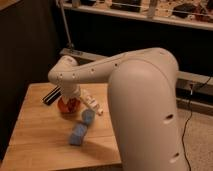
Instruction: Place the pepper in the ceramic cup
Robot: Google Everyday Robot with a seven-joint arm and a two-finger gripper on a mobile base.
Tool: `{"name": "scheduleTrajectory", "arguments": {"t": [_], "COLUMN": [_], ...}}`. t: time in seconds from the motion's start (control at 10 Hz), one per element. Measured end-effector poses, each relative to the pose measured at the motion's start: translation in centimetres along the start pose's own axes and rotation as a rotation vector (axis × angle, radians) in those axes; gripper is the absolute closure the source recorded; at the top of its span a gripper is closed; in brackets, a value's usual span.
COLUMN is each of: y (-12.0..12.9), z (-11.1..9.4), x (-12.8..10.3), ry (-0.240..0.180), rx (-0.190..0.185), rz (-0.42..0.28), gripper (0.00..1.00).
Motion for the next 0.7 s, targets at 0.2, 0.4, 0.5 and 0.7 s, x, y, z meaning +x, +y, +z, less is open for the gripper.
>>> {"name": "scheduleTrajectory", "arguments": {"t": [0.2, 0.4, 0.5, 0.7], "y": [1.8, 3.6, 3.9, 4.4], "z": [1.7, 3.1, 3.7, 5.0], "x": [-1.0, -1.6, -1.8, -2.2], "ry": [-0.03, -0.054, -0.062, -0.077], "rx": [0.011, 0.022, 0.029, 0.042], "rz": [-0.022, -0.046, -0.052, -0.059], "gripper": [0.35, 0.35, 0.35, 0.35]}}
